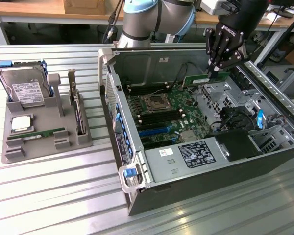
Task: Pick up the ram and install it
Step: 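Insert the ram into the slot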
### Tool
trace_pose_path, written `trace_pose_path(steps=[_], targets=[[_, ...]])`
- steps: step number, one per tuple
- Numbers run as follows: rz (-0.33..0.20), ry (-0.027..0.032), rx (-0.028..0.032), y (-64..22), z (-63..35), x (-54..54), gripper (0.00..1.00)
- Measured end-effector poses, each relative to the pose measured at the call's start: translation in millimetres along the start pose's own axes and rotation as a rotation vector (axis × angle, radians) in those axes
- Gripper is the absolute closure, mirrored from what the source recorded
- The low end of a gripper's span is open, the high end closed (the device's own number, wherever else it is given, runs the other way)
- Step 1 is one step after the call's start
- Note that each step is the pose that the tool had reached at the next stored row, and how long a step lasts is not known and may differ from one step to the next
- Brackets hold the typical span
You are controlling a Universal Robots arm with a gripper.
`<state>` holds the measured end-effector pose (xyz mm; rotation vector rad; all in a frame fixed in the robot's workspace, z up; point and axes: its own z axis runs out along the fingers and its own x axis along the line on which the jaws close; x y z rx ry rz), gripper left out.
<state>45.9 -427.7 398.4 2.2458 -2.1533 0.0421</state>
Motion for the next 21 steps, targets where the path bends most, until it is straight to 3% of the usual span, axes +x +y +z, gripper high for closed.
trace_pose_path(steps=[21], targets=[[0.000, 0.0000, 0.0000, 0.0, 7.3, -0.3, 0.88]])
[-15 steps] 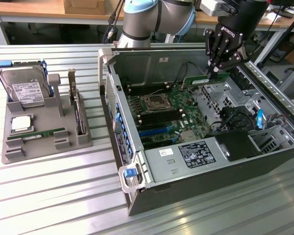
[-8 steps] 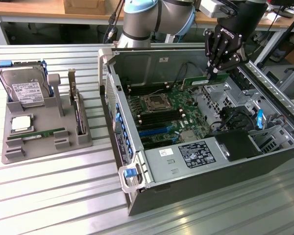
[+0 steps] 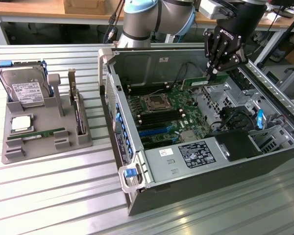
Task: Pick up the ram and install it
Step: 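Insert the ram into the slot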
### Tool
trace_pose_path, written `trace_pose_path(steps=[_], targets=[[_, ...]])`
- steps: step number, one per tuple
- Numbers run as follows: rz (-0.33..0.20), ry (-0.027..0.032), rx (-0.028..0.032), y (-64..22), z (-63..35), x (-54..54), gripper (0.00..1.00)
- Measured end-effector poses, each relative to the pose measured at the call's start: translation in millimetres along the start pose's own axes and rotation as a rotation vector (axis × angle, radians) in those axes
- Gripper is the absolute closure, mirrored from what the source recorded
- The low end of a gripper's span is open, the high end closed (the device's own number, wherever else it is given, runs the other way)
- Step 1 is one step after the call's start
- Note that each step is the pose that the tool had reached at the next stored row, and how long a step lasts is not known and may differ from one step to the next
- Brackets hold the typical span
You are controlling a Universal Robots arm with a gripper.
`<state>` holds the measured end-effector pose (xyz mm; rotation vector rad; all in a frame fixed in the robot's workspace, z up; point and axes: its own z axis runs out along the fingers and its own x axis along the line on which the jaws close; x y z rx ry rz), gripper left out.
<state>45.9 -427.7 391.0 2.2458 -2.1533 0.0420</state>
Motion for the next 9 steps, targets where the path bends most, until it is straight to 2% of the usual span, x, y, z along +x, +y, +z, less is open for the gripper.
trace_pose_path(steps=[9], targets=[[0.000, 0.0000, 0.0000, 0.0, 2.2, -0.1, 0.88]])
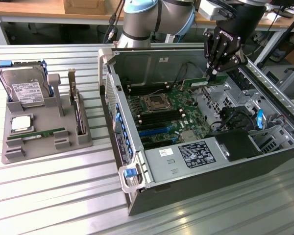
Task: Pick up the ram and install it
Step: 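Insert the ram into the slot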
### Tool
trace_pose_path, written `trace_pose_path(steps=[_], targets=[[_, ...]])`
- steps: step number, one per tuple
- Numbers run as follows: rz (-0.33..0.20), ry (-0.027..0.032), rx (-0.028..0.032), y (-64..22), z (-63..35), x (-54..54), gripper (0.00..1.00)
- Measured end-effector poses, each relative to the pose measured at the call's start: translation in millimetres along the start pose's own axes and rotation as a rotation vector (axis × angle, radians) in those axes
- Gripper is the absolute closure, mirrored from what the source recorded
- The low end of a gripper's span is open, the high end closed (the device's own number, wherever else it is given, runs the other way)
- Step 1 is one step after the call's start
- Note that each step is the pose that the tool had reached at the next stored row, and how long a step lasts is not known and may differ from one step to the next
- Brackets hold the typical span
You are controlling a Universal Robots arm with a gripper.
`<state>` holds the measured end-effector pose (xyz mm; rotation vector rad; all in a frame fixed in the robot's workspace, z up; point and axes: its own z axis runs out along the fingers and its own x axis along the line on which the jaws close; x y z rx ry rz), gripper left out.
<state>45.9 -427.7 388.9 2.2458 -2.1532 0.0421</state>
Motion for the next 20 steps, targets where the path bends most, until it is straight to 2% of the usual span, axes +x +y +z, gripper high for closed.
trace_pose_path(steps=[20], targets=[[0.000, 0.0000, 0.0000, 0.0, 3.8, -0.2, 0.88]])
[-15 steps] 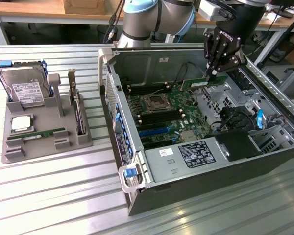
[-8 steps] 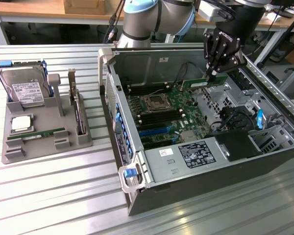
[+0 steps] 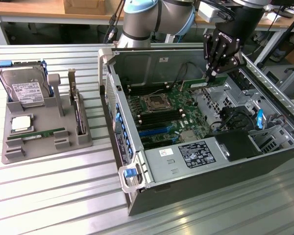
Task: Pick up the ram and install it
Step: 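Insert the ram into the slot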
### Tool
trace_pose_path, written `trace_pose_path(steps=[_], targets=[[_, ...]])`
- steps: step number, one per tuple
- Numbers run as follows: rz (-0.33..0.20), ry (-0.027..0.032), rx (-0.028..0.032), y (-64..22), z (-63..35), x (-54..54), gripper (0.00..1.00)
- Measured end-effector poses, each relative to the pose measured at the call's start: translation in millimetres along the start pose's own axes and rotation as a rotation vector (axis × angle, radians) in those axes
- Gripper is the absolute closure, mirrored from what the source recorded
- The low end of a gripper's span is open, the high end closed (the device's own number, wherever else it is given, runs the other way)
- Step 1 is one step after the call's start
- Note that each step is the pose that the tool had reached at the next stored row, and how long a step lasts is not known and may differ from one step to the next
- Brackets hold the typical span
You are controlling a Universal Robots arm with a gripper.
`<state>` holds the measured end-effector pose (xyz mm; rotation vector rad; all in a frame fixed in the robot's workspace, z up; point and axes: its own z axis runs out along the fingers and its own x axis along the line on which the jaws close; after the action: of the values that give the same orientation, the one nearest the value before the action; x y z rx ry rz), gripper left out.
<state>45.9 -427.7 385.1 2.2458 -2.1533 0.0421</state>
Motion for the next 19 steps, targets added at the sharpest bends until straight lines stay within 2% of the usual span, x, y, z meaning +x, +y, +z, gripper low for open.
trace_pose_path(steps=[19], targets=[[0.000, -0.0001, 0.0000, 0.0, 5.7, -0.2, 0.88]])
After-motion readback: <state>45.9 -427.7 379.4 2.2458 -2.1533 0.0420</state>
